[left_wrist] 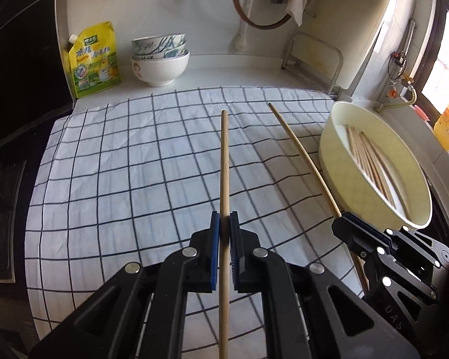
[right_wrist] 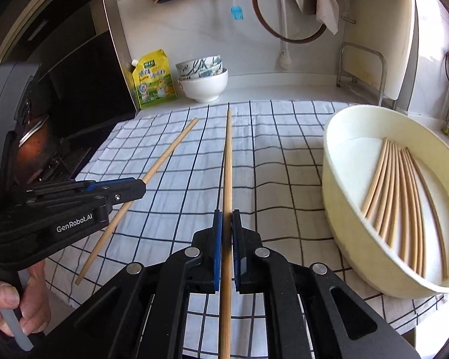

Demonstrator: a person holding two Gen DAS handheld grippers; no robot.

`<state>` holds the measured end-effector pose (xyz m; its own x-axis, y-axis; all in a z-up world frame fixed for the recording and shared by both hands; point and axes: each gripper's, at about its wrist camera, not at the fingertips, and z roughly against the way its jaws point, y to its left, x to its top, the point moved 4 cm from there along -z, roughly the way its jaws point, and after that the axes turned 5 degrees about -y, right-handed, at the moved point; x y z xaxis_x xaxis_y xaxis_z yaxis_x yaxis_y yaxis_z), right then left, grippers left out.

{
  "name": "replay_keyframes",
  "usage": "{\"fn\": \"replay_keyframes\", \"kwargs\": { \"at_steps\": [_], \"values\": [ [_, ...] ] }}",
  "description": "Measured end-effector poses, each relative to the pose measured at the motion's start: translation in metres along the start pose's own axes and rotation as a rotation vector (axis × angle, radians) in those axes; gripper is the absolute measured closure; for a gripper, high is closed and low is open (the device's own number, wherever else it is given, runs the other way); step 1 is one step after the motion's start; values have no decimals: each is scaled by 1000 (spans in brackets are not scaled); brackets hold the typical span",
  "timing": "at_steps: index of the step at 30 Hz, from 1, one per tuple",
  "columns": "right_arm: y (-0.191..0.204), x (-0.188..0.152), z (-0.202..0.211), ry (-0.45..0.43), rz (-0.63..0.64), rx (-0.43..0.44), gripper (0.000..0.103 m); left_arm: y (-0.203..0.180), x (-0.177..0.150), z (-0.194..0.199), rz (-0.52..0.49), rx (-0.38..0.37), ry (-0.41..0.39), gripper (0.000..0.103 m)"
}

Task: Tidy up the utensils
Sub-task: 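Lift both held chopsticks and carry them over the white basin, then open both tools to drop the chopsticks into the white basin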

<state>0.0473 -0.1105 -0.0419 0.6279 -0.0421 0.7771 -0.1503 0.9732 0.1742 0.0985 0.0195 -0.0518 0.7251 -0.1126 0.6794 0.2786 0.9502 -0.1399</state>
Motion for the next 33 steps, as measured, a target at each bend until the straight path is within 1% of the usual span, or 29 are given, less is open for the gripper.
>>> {"fn": "replay_keyframes", "kwargs": {
  "at_steps": [3,7,10,14,18,21,26,28,29,30,31,32,33],
  "values": [
    [-23,14,23,-50,-30,-35,97,-26,16,0,-32,-48,-20,95],
    [-71,26,47,-90,-73,-134,97,-71,39,-5,-79,-125,-40,95],
    [-113,30,56,-91,-131,-204,97,-109,56,-11,-123,-184,-56,96],
    [-161,32,56,-70,-185,-283,97,-155,76,-26,-160,-253,-51,96],
    [-192,29,44,-37,-226,-318,97,-191,85,-48,-207,-265,-38,96],
    [-206,25,35,-8,-246,-323,97,-209,84,-64,-230,-272,-25,96],
    [-218,19,21,27,-272,-324,97,-220,82,-90,-241,-261,20,96],
    [-221,17,19,34,-286,-323,96,-219,82,-95,-239,-256,30,96],
    [-221,17,19,29,-293,-323,94,-218,83,-95,-234,-256,32,95],
    [-221,17,21,24,-297,-325,90,-216,83,-94,-228,-254,29,90],
    [-221,18,23,15,-298,-327,87,-214,83,-93,-227,-247,24,77],
    [-220,18,24,10,-297,-329,84,-211,83,-91,-227,-235,15,70],
    [-219,18,26,8,-296,-329,84,-208,83,-90,-225,-220,5,56]
  ]
}}
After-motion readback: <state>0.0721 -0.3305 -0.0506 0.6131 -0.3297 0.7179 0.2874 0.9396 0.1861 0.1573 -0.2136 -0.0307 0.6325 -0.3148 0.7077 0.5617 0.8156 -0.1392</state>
